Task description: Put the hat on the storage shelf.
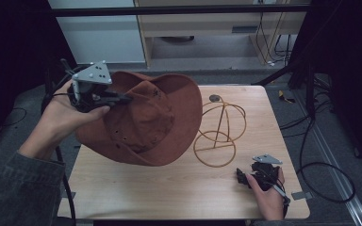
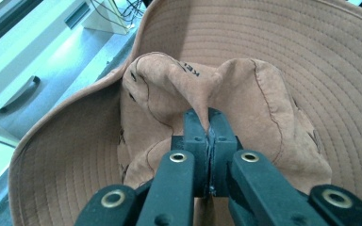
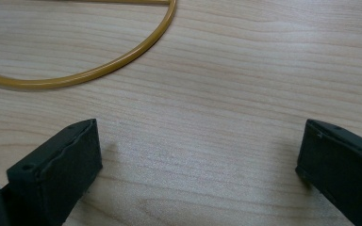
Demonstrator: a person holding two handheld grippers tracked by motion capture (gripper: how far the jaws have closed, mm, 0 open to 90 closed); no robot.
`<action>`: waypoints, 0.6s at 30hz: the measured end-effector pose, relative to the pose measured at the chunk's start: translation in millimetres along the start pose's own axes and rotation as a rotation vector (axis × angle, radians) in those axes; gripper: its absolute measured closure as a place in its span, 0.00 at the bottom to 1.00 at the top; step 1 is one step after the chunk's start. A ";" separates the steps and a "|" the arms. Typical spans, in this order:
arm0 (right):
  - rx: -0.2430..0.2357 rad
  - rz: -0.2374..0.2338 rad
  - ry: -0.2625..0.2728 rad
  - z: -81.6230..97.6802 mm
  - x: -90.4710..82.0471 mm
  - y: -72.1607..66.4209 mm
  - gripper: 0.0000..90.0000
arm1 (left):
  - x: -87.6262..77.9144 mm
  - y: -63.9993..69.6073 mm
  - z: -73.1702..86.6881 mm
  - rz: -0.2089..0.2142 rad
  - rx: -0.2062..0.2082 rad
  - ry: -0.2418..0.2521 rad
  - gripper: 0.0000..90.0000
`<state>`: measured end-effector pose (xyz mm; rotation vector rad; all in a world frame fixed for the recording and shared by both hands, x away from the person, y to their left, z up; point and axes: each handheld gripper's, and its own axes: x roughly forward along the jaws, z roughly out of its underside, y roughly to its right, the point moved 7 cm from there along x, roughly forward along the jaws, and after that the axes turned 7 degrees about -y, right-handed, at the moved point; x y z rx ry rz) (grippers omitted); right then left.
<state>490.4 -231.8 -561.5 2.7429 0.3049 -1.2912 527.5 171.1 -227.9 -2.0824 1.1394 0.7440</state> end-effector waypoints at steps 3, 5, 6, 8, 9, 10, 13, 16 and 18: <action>0.002 0.000 -0.003 0.2 -0.1 -0.1 0.01 | 7.1 0.7 -8.3 0.006 0.010 -0.016 0.99; 0.002 0.000 -0.003 0.2 -0.1 -0.1 0.01 | 9.9 3.1 -14.3 0.011 0.023 -0.016 0.99; 0.002 0.000 -0.003 0.2 -0.1 -0.1 0.00 | 10.6 4.0 -17.0 0.013 0.029 -0.016 0.99; 0.000 0.002 -0.002 0.2 0.0 0.1 0.01 | 11.8 5.3 -21.9 0.014 0.033 -0.017 0.99; -0.001 0.002 -0.002 0.2 0.0 0.1 0.00 | 12.1 5.6 -24.1 0.012 0.037 -0.021 0.99; -0.001 0.002 -0.002 0.2 0.0 0.1 0.00 | 12.4 6.2 -26.5 0.012 0.038 -0.020 0.99; -0.001 0.001 -0.002 0.2 0.0 0.1 0.01 | 12.8 8.9 -32.2 0.008 0.050 -0.027 0.99; -0.002 0.000 -0.002 0.3 0.0 0.1 0.00 | 14.2 10.6 -35.8 0.011 0.056 -0.030 0.99; -0.002 0.000 -0.002 0.3 0.0 0.1 0.01 | 15.5 11.1 -37.4 0.014 0.056 -0.031 0.99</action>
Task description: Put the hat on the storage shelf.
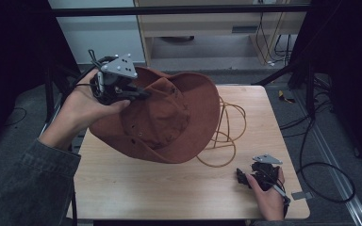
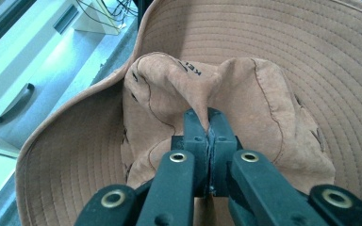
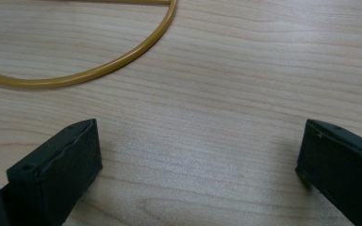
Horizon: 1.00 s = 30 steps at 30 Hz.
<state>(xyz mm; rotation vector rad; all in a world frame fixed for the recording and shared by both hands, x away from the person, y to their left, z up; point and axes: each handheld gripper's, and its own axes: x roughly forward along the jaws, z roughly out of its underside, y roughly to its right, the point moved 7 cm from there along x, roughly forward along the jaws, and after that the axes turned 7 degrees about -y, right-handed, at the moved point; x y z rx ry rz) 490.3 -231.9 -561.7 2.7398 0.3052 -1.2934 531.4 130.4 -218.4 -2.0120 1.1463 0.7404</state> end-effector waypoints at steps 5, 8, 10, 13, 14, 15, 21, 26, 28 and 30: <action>0.001 -0.001 -0.001 0.1 0.0 -0.2 0.00 | 3.5 2.2 -6.0 0.010 0.006 0.002 0.99; 0.001 -0.001 -0.001 0.1 0.0 -0.2 0.01 | 4.7 4.0 -12.1 0.012 0.015 0.003 0.99; 0.002 -0.001 -0.001 0.1 0.0 -0.2 0.01 | 5.6 6.0 -16.8 0.013 0.020 0.003 0.99; 0.003 -0.002 -0.001 0.1 0.0 -0.3 0.00 | 7.2 8.5 -24.1 0.015 0.030 0.007 0.99; 0.003 -0.002 -0.001 0.1 0.0 -0.3 0.01 | 7.9 9.1 -26.4 0.017 0.034 0.009 0.99; 0.003 -0.002 0.001 0.0 0.1 -0.3 0.00 | 8.7 9.8 -28.2 0.018 0.037 0.009 0.99; 0.002 -0.002 0.000 0.0 0.1 -0.3 0.00 | 14.5 11.2 -36.7 0.021 0.042 0.005 0.99; 0.001 -0.004 0.001 0.0 0.1 -0.2 0.01 | 20.4 12.4 -48.5 0.019 0.043 0.016 0.99; 0.001 -0.004 0.001 0.1 0.1 -0.2 0.01 | 24.3 11.1 -52.7 0.015 0.043 0.011 0.99; 0.001 -0.009 0.001 0.1 -0.2 -0.4 0.01 | 28.2 10.7 -58.1 0.009 0.046 0.011 0.99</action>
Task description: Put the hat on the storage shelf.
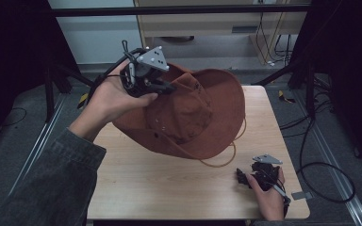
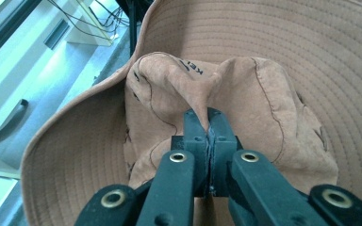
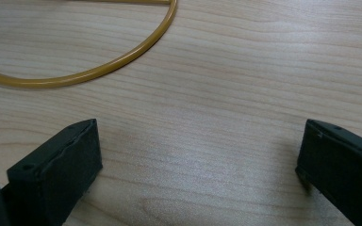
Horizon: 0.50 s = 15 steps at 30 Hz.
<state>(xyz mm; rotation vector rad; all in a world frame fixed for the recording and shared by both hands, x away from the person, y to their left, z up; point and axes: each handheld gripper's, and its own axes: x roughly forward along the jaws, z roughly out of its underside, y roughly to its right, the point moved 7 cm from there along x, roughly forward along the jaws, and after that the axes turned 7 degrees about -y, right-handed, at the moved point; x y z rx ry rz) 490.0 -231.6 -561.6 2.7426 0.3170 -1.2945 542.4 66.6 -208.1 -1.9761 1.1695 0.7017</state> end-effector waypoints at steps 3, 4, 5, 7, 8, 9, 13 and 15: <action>0.000 0.001 0.000 0.0 0.1 0.1 0.01 | 4.0 -1.1 -9.6 -0.004 0.007 -0.002 0.99; 0.001 0.003 0.000 0.0 0.2 0.1 0.01 | 5.2 -1.8 -12.5 -0.007 0.012 -0.002 0.99; 0.000 0.003 -0.001 0.0 0.2 0.1 0.01 | 6.4 -2.0 -15.4 -0.011 0.014 -0.001 0.99; -0.001 0.002 0.000 0.1 0.1 0.2 0.01 | 8.5 -2.2 -20.6 -0.010 0.017 -0.001 0.99; -0.002 0.002 -0.001 0.1 0.1 0.3 0.01 | 9.7 -2.0 -23.1 -0.007 0.016 0.003 0.99; -0.001 0.002 0.000 0.1 0.1 0.2 0.01 | 11.4 -1.7 -25.6 -0.005 0.016 0.007 0.99; 0.002 0.000 -0.003 0.3 0.0 -0.2 0.01 | 17.7 0.5 -33.4 0.003 0.019 0.000 0.99; 0.002 0.000 -0.003 0.3 0.0 -0.2 0.01 | 21.0 1.8 -37.0 0.003 0.022 0.003 0.99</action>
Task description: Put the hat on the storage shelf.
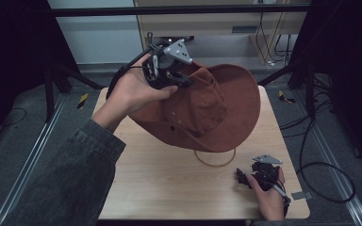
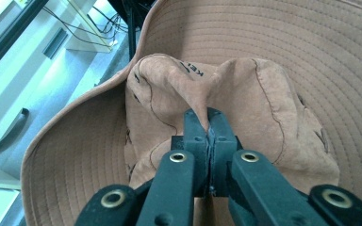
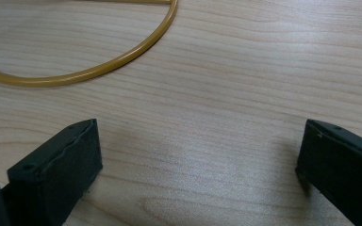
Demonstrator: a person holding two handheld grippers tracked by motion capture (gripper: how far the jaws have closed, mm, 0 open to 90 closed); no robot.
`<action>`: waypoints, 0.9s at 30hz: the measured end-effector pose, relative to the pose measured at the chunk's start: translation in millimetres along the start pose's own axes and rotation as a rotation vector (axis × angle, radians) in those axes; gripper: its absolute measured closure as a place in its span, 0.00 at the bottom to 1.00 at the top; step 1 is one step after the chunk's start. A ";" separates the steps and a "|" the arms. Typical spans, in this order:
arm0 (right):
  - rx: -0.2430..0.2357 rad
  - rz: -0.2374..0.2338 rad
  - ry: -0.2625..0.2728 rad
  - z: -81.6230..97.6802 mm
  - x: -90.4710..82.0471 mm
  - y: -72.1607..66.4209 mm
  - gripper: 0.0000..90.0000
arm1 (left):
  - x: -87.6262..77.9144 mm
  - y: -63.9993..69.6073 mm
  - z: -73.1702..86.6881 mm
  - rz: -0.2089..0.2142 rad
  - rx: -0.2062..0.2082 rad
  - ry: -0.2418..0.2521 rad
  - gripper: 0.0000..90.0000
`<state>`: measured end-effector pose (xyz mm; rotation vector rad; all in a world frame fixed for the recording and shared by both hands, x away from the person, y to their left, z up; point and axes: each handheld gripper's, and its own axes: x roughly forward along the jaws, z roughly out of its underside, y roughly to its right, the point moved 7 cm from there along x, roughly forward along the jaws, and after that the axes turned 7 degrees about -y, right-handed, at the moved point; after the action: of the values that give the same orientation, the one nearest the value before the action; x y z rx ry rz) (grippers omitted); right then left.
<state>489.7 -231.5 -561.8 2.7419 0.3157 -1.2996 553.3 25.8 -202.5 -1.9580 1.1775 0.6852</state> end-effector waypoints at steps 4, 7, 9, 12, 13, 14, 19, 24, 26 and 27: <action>-0.004 0.001 0.003 -0.2 0.1 0.3 0.01 | 6.0 2.7 -5.7 0.002 0.008 -0.007 0.99; 0.000 0.000 0.000 0.0 0.0 0.0 0.01 | 10.2 3.5 -9.8 0.004 0.013 -0.010 0.99; 0.000 -0.001 0.000 0.0 0.0 0.0 0.01 | 12.9 3.8 -12.8 0.001 0.013 -0.002 0.99; -0.001 -0.002 0.001 0.0 -0.1 0.0 0.01 | 16.6 4.4 -16.4 -0.003 0.021 -0.006 0.99; -0.001 -0.002 0.000 -0.1 -0.1 0.0 0.01 | 18.5 4.9 -17.7 -0.001 0.019 -0.008 0.98; -0.002 -0.002 0.000 -0.1 0.0 0.0 0.00 | 19.8 4.9 -18.9 -0.003 0.023 -0.013 0.98; -0.002 -0.002 0.001 -0.1 0.0 0.1 0.01 | 25.3 5.9 -28.4 -0.005 0.029 -0.003 0.99; 0.000 -0.001 0.000 0.0 0.1 0.0 0.01 | 32.8 7.9 -35.4 -0.005 0.032 0.000 0.98; -0.001 -0.001 -0.001 0.1 0.0 0.0 0.01 | 38.2 9.0 -36.9 0.000 0.035 -0.008 0.98; -0.002 -0.002 0.000 0.1 0.0 0.1 0.01 | 40.6 9.6 -37.4 0.002 0.038 -0.011 0.98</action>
<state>489.7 -231.6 -561.9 2.7407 0.3197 -1.2991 565.0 -27.8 -214.0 -1.9198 1.1778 0.6691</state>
